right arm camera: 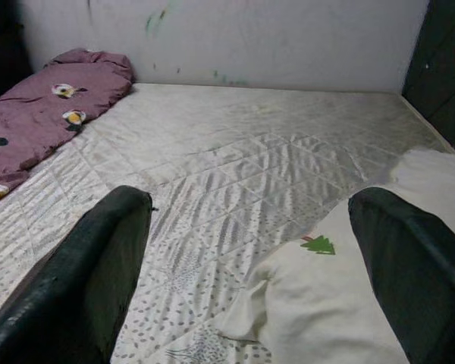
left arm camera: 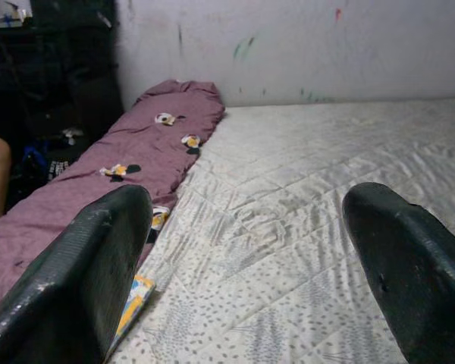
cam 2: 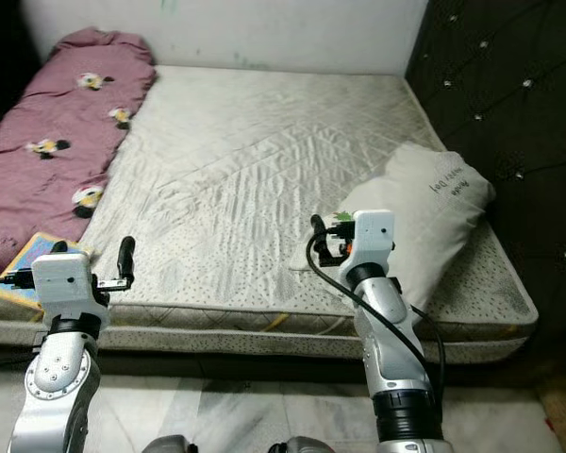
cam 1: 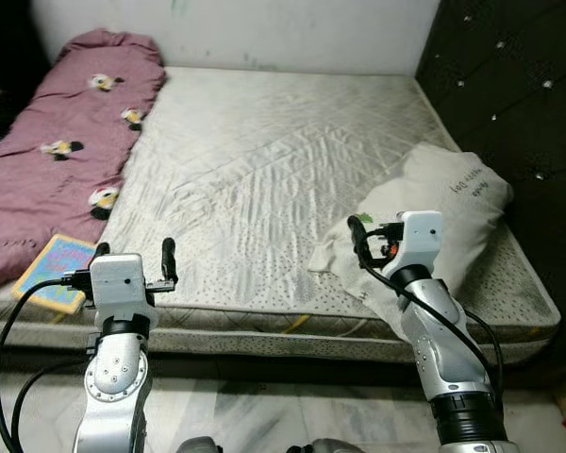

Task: Clean up the room

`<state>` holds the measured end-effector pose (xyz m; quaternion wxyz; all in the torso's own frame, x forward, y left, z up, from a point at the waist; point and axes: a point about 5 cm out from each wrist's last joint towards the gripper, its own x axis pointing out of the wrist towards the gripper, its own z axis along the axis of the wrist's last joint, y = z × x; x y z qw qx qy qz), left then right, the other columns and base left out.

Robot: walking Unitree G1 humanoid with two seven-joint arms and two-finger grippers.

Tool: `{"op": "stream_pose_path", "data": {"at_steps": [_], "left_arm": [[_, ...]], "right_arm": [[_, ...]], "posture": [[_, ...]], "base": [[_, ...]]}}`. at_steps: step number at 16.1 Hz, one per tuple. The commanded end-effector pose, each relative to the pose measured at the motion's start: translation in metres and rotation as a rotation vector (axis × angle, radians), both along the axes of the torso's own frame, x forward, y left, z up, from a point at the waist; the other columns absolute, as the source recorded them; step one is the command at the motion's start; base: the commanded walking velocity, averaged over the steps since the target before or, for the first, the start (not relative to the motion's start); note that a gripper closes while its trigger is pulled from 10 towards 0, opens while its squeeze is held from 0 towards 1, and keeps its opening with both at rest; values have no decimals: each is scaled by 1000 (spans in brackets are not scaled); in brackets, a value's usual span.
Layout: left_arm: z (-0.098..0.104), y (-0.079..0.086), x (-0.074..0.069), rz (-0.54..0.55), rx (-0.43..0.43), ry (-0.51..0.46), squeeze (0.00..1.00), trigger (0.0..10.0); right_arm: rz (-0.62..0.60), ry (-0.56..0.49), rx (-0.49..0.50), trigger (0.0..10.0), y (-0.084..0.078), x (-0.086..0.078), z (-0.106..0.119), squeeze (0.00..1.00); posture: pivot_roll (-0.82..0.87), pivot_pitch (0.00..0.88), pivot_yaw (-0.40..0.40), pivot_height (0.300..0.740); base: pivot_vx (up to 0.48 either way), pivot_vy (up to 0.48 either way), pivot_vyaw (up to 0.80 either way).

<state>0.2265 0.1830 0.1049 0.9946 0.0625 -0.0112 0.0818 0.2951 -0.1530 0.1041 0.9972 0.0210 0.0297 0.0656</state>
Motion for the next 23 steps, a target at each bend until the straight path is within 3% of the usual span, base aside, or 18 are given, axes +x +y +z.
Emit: {"op": "stream_pose_path", "data": {"at_steps": [1, 4, 15, 20, 23], "left_arm": [[3, 0, 0, -3, 4, -13, 0, 10000], [4, -2, 0, -29, -4, -27, 0, 10000], [5, -5, -1, -66, -19, -35, 0, 10000], [-1, 0, -1, 1, 3, 8, 0, 10000], [-2, 2, -2, 7, 11, 17, 0, 10000]], "right_arm": [[-1, -6, -6, 10000, 1, 2, 2, 0], [0, -5, -9, 10000, 1, 2, 2, 0], [-7, -2, -9, 10000, 0, 2, 1, 0], [-15, -3, -11, 10000, -1, 2, 1, 0], [-28, 6, -8, 10000, -3, 1, -1, 0]], "posture": [[-36, 0, -32, 740], [-36, 0, -32, 740], [-38, 0, -32, 740], [-40, 0, -28, 740], [-42, 0, -9, 740]], "base": [[0, 0, 0], [0, 0, 0], [378, 0, 0], [131, 0, 0], [0, 0, -744]]}}
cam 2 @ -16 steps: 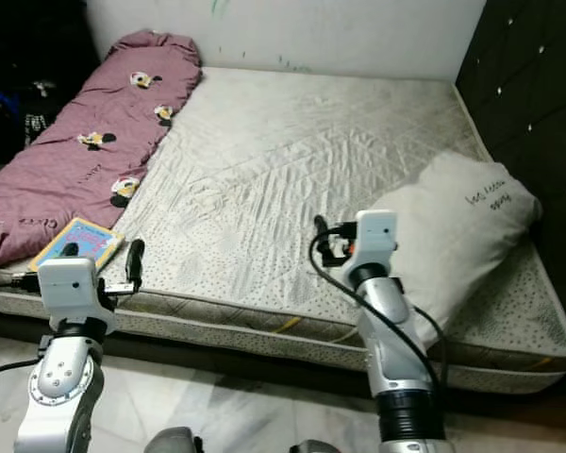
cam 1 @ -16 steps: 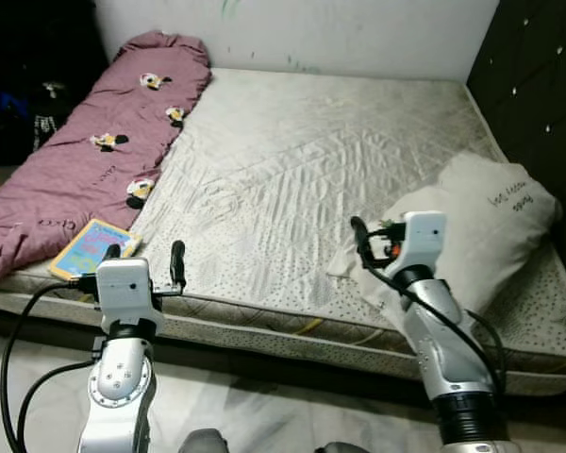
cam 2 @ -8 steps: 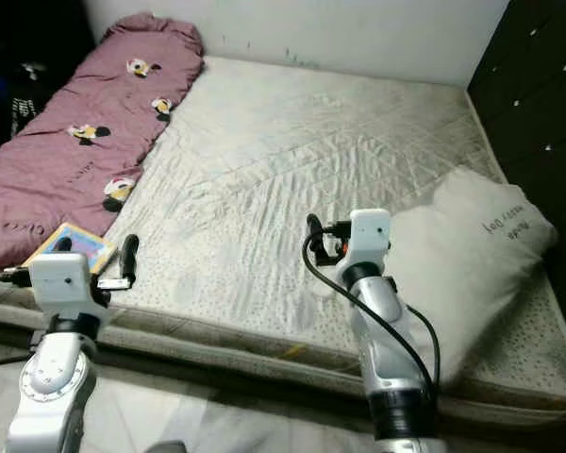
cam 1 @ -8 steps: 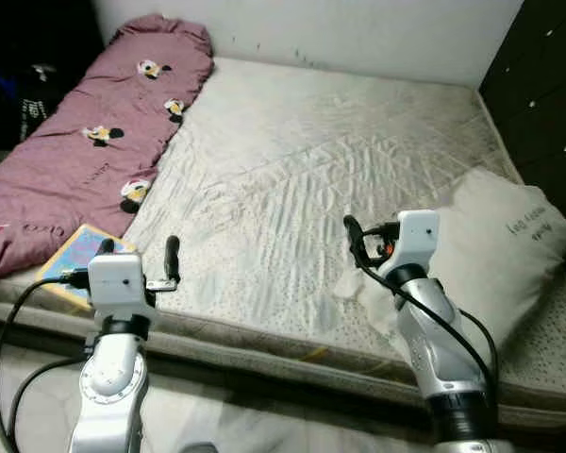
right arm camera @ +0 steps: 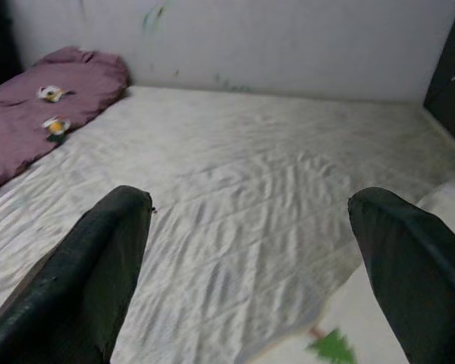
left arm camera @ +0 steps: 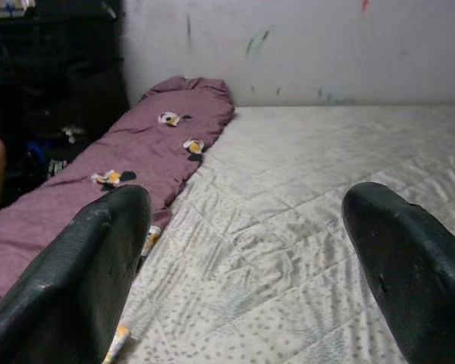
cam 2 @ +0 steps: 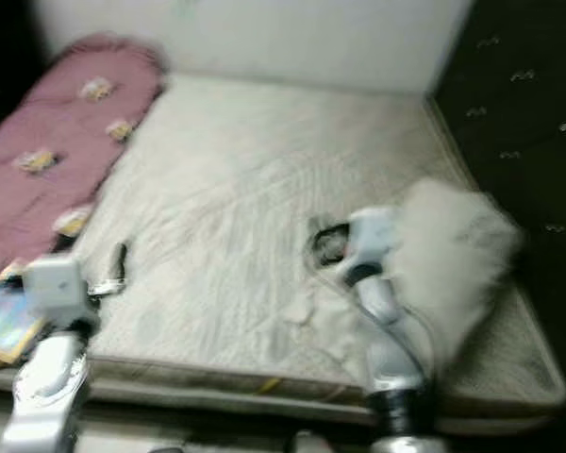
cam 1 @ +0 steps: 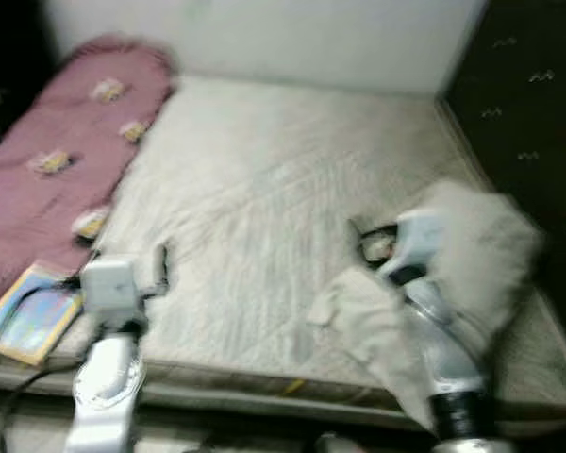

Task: Clean up the room

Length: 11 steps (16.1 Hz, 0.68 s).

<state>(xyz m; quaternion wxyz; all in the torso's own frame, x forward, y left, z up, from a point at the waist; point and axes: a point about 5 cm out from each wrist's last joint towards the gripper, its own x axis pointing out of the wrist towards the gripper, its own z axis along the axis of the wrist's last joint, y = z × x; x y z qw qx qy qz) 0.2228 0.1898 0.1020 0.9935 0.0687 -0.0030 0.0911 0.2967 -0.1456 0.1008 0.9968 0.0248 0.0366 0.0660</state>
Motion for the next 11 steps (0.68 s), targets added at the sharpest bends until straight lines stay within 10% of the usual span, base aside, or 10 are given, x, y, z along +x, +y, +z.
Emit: {"op": "stream_pose_path", "data": {"at_steps": [1, 11], "left_arm": [[0, -5, 1, -13, 0, 2, 0, 10000], [7, -5, 6, -35, -5, -27, 0, 10000]], "right_arm": [[-30, -7, -15, 10000, -11, 0, 2, 0], [-30, -27, -14, 10000, -7, 8, 6, 0]], "posture": [[-40, 0, -6, 740], [-29, 0, -14, 740]], "base": [[0, 0, -800], [0, -288, -202]]}}
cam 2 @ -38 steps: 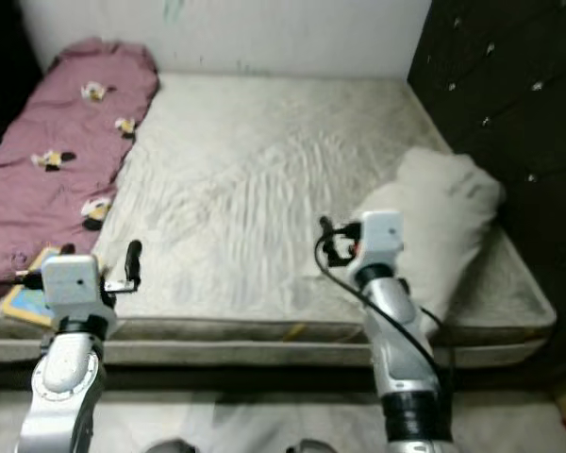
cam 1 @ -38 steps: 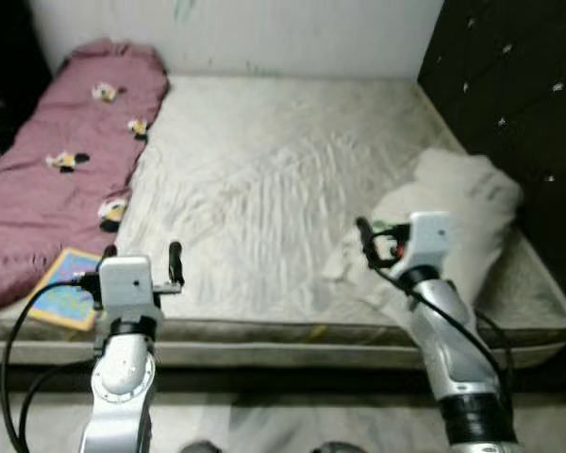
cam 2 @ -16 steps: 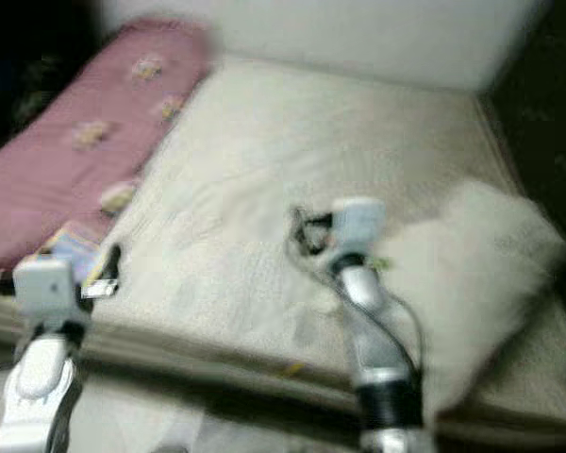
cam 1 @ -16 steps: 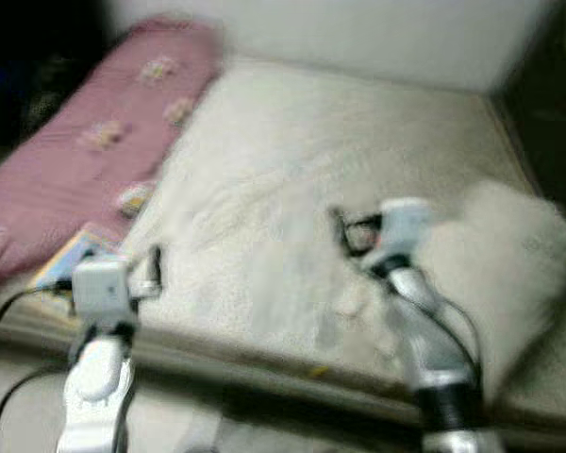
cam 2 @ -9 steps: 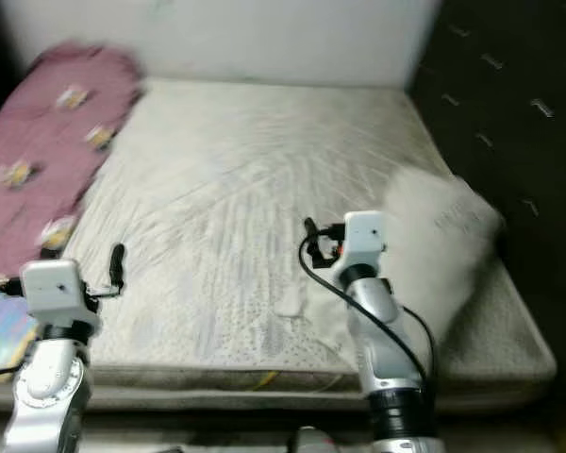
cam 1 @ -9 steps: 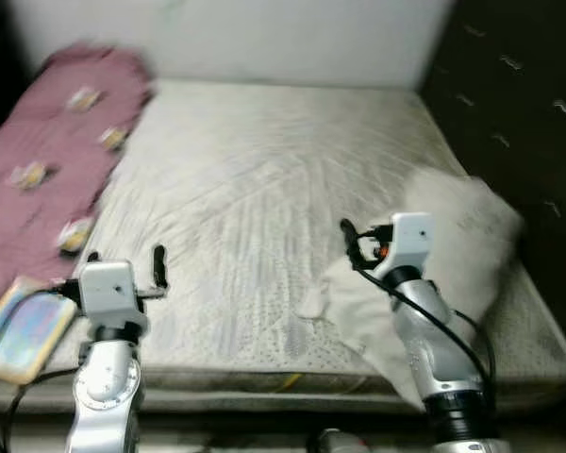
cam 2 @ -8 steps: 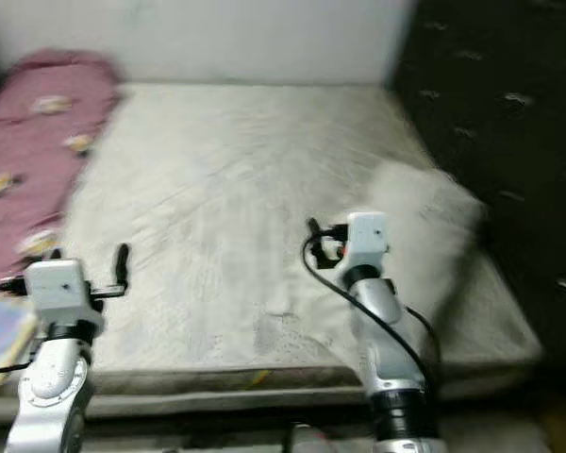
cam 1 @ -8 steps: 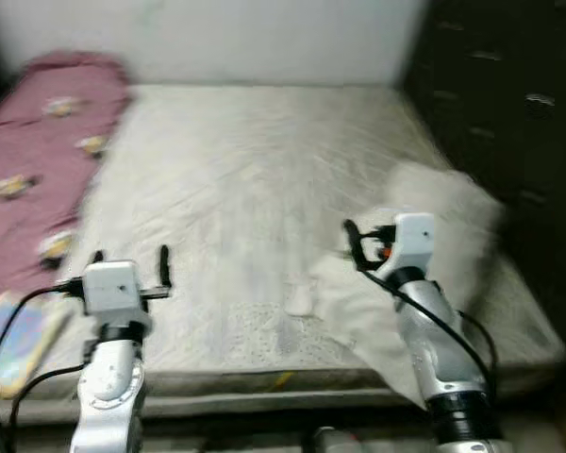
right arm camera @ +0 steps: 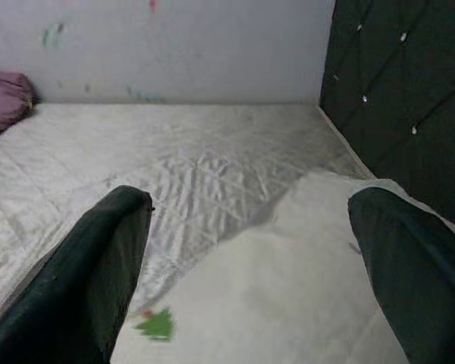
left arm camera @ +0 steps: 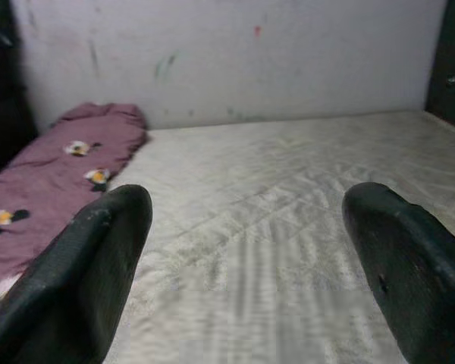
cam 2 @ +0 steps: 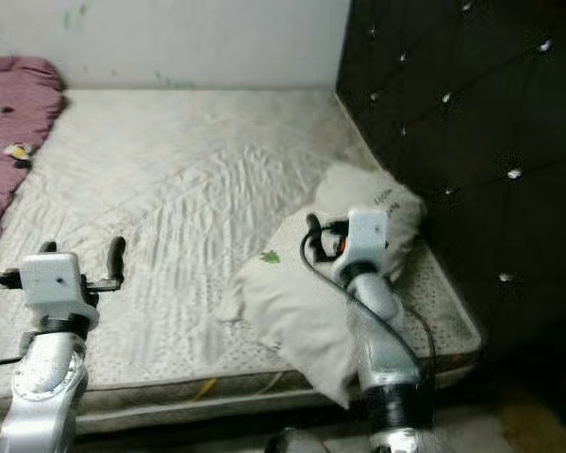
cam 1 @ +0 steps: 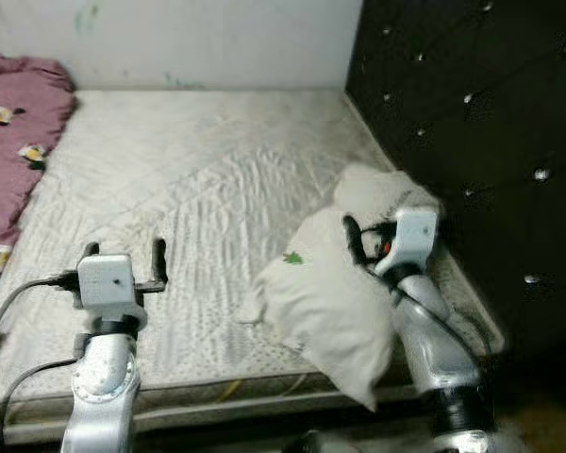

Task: Clean up the room

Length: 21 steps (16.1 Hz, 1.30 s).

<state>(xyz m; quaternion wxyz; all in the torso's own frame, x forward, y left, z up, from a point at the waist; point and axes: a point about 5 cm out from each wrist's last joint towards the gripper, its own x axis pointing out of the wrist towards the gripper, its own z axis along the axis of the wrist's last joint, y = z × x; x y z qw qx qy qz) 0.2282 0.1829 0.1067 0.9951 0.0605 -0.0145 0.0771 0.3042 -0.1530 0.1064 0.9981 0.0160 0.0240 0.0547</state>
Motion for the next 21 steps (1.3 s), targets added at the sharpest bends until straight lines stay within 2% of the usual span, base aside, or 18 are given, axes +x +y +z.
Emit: {"op": "stream_pose_path", "data": {"at_steps": [1, 6, 11, 13, 17, 19, 21], "left_arm": [[3, 3, 1, -3, 13, -7, 0, 10000], [3, 2, 1, -1, 14, -10, 0, 10000], [3, 2, 3, 37, 9, -30, 0, 10000], [6, 4, 3, 43, 22, -37, 0, 10000], [5, 6, 2, 16, -7, -27, 0, 10000], [6, 6, 2, 15, -12, -31, 0, 10000], [6, 6, 3, 14, -15, -34, 0, 10000]], "right_arm": [[-7, -3, 2, 10000, 0, 1, 0, 0], [-6, -5, -3, 10000, -1, 2, 0, 0], [-6, -5, -7, 10000, 0, 3, 0, 0], [-5, -9, -2, 10000, 0, 3, 0, 0], [3, -7, -3, 10000, 1, 3, -1, 0], [21, -19, -32, 10000, 3, 3, 1, 0], [39, -27, -36, 10000, 4, 3, 2, 0]], "posture": [[-28, 0, -17, 740], [-30, 0, -21, 740], [-28, 0, -23, 740], [-22, 0, -26, 740], [-20, 0, -27, 740], [-20, 0, -27, 740], [-25, 0, -28, 740]], "base": [[0, -398, 0], [0, -369, 0], [0, 0, -669], [0, 0, 0], [0, 0, 0], [0, 0, 0], [0, 0, 766]]}}
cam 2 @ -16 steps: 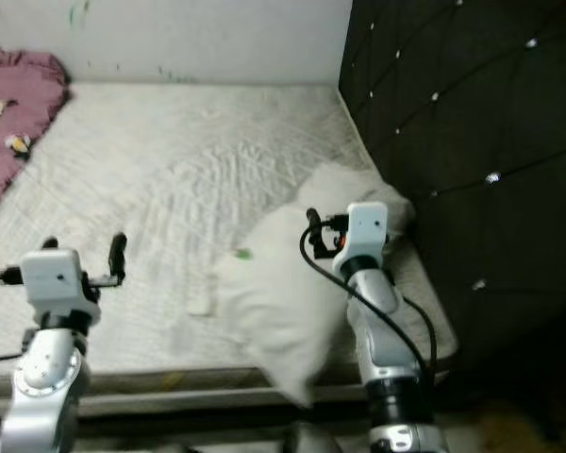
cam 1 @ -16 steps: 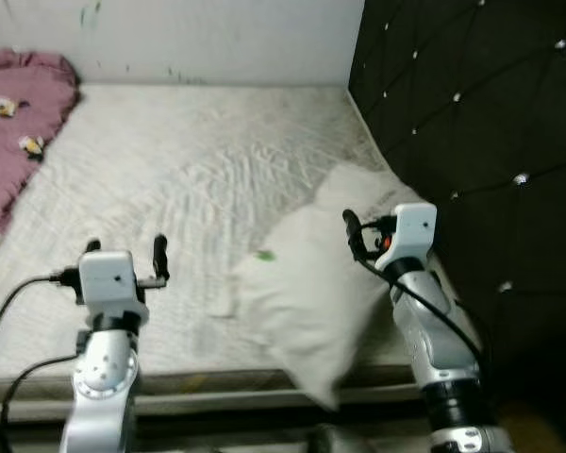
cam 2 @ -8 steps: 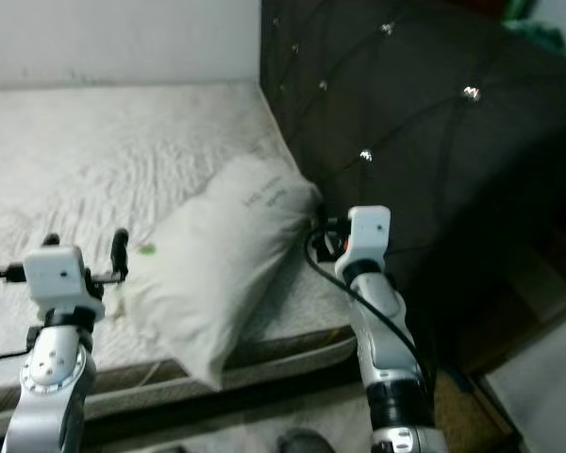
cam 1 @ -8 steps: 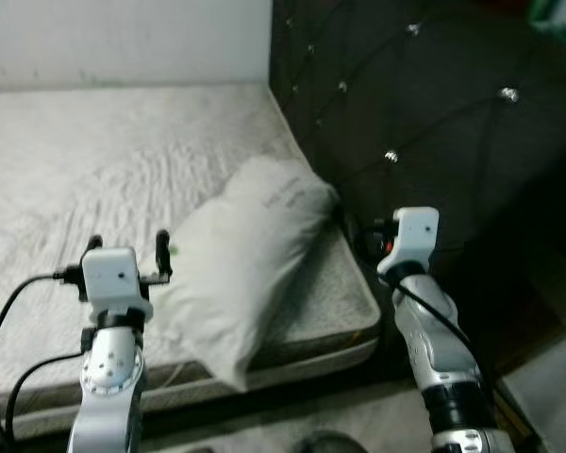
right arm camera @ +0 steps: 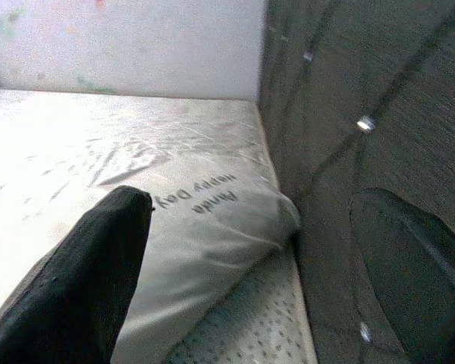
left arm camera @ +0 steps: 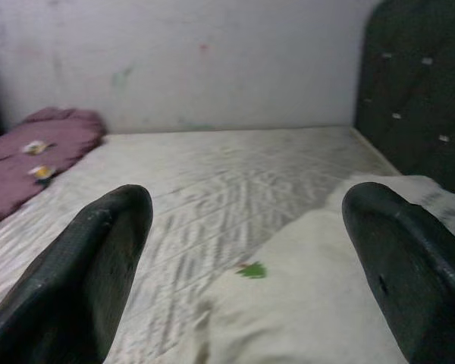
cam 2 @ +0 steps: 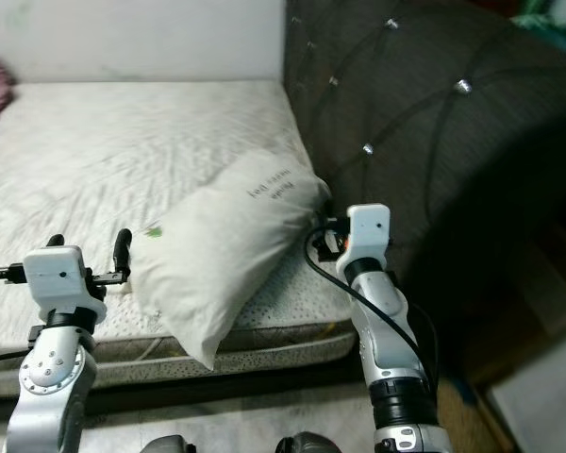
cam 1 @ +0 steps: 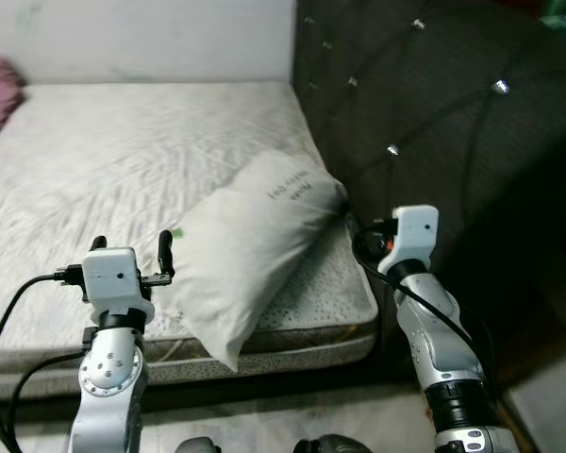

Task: Clean up the room

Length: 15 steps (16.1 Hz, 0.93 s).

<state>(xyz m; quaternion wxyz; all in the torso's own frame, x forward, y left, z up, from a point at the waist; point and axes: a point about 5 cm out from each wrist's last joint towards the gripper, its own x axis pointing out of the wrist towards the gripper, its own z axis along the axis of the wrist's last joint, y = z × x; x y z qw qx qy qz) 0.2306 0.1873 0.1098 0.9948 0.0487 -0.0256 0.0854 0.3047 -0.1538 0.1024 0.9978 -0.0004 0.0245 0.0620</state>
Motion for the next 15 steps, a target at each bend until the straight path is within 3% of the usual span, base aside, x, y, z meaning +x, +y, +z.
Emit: {"op": "stream_pose_path", "data": {"at_steps": [1, 5, 9, 15], "left_arm": [[3, 1, 1, -3, 2, -12, 0, 10000], [3, 0, 0, -9, -2, -13, 0, 10000], [2, 0, -1, -6, -6, -12, 0, 10000], [2, -3, -1, -31, -8, -18, 0, 10000]], "right_arm": [[20, -22, -1, 10000, 4, 3, 5, 0], [16, -15, -8, 10000, 4, 3, 4, 0], [21, -11, -13, 10000, 4, 2, 2, 0], [22, -10, -17, 10000, 4, 2, 1, 0]], "posture": [[-25, 0, -28, 740], [-23, 0, -31, 740], [-23, 0, -34, 740], [-23, 0, -36, 740]], "base": [[0, 0, 800], [269, 0, 147], [0, 0, 0], [377, 90, 0]]}}
